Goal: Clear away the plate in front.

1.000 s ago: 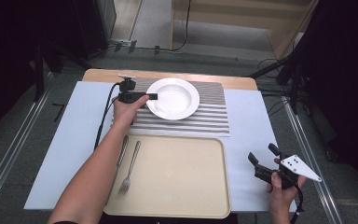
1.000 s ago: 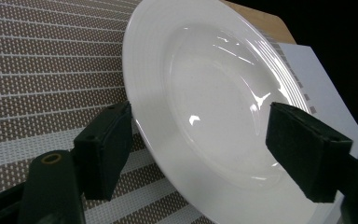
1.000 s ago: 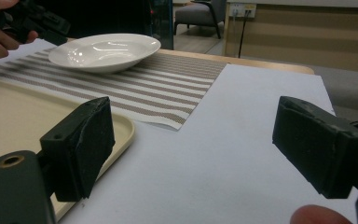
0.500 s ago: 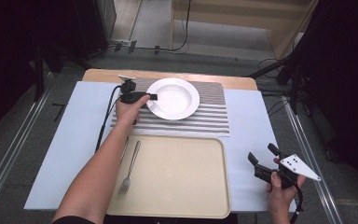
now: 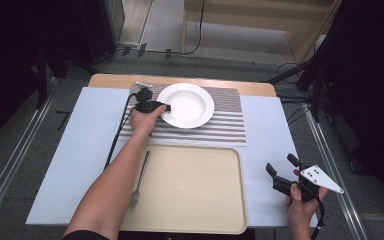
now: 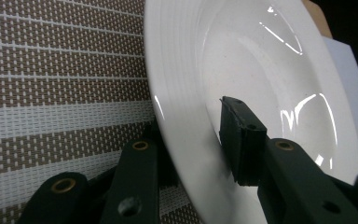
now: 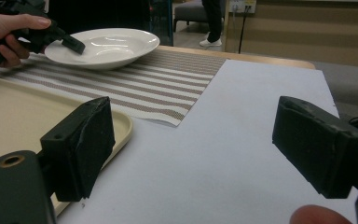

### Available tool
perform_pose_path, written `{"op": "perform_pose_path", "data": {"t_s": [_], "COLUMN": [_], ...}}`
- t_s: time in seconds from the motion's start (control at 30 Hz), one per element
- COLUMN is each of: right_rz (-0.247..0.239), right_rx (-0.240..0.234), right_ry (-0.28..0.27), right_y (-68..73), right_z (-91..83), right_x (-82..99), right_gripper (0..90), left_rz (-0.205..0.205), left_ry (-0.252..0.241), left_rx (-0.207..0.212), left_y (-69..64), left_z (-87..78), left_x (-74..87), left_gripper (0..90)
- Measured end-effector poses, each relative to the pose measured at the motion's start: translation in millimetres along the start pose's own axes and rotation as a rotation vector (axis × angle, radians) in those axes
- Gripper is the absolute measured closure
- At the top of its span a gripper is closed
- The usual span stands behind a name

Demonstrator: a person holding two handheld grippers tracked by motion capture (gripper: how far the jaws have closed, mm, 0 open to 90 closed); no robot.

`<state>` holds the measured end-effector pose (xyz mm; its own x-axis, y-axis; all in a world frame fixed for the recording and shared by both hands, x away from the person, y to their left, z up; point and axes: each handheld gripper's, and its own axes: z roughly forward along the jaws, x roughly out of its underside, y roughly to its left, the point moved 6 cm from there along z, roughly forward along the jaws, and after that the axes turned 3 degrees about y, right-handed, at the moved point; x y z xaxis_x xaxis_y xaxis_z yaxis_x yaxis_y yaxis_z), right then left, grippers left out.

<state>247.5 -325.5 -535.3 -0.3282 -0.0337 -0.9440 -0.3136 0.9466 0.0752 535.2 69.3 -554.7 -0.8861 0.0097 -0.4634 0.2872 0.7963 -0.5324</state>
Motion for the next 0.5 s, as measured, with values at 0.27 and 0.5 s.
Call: {"op": "perform_pose_path", "data": {"t_s": [0.27, 0.5], "right_rz": [-0.006, -0.004], "right_rx": [0.001, 0.004], "right_ry": [0.002, 0.001], "right_y": [-0.1, -0.5], "right_z": [1.2, 0.7], "right_x": [0.2, 0.0], "right_gripper": [14.0, 14.1], "left_rz": [-0.012, 0.045], "left_ry": [-0.019, -0.068], "left_rx": [0.055, 0.046], "left_y": [-15.0, -31.0], "left_z": [-4.7, -11.1], "left_x": [-3.6, -6.1], "left_gripper": [76.3, 81.6]}}
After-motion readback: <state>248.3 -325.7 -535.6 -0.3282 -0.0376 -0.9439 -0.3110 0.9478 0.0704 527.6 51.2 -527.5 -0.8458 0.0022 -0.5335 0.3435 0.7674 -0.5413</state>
